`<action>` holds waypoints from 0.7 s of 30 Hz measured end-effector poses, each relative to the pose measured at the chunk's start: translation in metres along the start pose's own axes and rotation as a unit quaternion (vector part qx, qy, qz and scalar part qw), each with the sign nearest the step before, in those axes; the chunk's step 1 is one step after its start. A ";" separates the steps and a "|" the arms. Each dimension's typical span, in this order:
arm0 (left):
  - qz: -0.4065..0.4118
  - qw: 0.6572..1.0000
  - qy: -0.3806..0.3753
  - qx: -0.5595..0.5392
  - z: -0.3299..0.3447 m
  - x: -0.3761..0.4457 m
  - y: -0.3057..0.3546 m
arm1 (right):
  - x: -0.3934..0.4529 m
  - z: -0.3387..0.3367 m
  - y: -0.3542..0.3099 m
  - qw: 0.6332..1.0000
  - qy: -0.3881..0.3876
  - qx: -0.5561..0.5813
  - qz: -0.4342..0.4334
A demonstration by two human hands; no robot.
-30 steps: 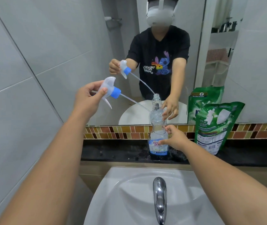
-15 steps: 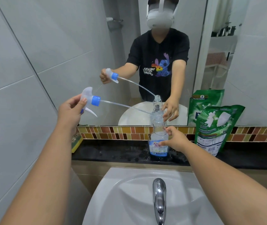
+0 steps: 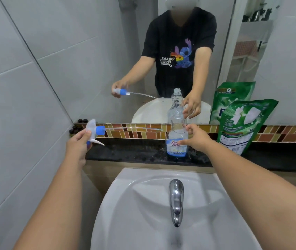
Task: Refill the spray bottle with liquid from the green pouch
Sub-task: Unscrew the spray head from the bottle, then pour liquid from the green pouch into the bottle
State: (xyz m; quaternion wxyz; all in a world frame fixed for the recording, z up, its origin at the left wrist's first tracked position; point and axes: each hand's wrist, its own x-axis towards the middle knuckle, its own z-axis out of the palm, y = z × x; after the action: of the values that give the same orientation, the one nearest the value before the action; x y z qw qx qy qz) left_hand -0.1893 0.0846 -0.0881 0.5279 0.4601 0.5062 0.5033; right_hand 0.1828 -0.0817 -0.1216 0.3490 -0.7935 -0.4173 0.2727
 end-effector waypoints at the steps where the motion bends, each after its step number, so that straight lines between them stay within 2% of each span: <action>1: -0.009 1.000 0.001 0.010 -0.004 0.000 -0.008 | 0.000 0.000 -0.001 1.000 0.001 0.001 -0.002; 8: -0.089 0.990 0.005 0.111 -0.004 -0.027 -0.079 | -0.006 0.000 0.000 1.000 0.004 -0.003 0.002; 12: -0.143 0.983 -0.032 0.109 0.013 -0.056 -0.122 | -0.006 -0.001 0.000 1.000 0.008 -0.004 0.002; 21: -0.201 0.961 -0.084 0.168 0.047 -0.092 -0.189 | -0.009 0.001 0.004 1.000 0.023 -0.007 -0.018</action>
State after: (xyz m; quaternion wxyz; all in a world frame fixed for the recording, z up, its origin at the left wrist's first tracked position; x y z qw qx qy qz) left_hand -0.1285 -0.0192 -0.2666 0.5739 0.4718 0.6193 0.2539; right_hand 0.1798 -0.0907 -0.1241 0.3575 -0.7945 -0.4253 0.2451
